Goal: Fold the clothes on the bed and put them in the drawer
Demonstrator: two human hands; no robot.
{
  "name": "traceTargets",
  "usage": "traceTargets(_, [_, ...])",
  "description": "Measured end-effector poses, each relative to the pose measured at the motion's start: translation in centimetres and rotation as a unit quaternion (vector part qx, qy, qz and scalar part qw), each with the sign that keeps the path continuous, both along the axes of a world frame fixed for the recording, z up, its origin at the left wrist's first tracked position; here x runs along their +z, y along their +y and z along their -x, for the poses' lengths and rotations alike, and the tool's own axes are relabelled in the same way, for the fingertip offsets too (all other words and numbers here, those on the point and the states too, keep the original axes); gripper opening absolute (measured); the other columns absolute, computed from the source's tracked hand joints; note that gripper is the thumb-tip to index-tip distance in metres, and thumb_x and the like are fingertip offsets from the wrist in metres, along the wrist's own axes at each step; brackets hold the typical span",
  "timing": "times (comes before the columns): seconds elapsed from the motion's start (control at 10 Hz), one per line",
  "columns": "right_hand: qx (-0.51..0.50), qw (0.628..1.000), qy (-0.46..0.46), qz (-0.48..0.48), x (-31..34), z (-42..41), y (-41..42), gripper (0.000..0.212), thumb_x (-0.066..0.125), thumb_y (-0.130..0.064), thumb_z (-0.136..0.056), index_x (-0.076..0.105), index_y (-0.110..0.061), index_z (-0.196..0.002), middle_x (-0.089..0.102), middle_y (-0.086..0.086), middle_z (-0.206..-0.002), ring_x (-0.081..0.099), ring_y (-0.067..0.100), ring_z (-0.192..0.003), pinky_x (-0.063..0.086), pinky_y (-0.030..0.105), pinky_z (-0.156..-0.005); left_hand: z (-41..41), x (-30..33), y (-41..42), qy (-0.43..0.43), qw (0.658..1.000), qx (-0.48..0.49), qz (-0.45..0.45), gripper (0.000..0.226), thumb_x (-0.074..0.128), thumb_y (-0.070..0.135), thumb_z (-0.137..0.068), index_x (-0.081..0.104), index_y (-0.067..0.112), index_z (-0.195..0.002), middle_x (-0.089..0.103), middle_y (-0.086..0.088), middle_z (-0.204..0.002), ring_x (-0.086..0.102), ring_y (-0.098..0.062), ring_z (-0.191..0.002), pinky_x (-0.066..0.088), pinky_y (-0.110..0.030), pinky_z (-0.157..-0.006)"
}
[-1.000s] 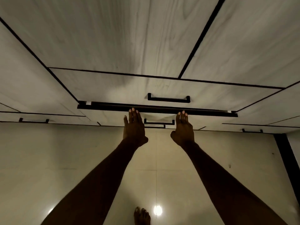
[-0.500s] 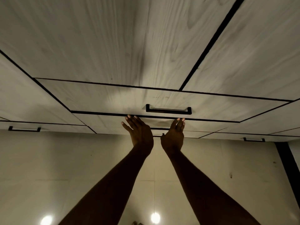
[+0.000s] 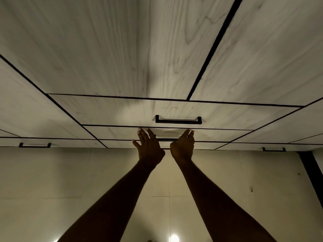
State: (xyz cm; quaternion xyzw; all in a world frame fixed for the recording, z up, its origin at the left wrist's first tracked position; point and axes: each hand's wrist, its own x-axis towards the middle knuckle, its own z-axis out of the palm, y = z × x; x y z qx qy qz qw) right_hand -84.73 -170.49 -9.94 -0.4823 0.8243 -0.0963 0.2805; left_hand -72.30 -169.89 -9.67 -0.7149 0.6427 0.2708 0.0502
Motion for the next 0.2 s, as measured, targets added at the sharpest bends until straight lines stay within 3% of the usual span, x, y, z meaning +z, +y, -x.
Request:
traceTargets(0.1, [0.056,0.997,0.056,0.009,1.6,0.2,2.2,0.084,0.067,-0.019,-0.093,0.02,-0.001,-0.16,0.021,0.022,-0.166,0.023,0.038,-0.152,0.029,0.044,-0.12,-0.2,2.3,1.0,-0.045,0.997,-0.06,0.014,0.096,0.061,0.041,-0.094,0.003,0.003,-0.16,0.016,-0.025,-0.165,0.005,-0.041,-0.156,0.007,-0.07,-0.119])
traceTargets(0.2, [0.108,0.987,0.114,0.04,3.0,0.5,4.1,0.072,0.066,-0.022,-0.091,0.037,-0.002,-0.153,0.036,0.021,-0.158,0.036,0.038,-0.144,0.035,0.046,-0.113,-0.7,3.9,1.6,-0.057,0.992,-0.082,0.073,0.076,0.062,0.037,-0.089,0.029,0.006,-0.151,0.051,-0.016,-0.142,0.043,-0.036,-0.138,0.018,-0.068,-0.117])
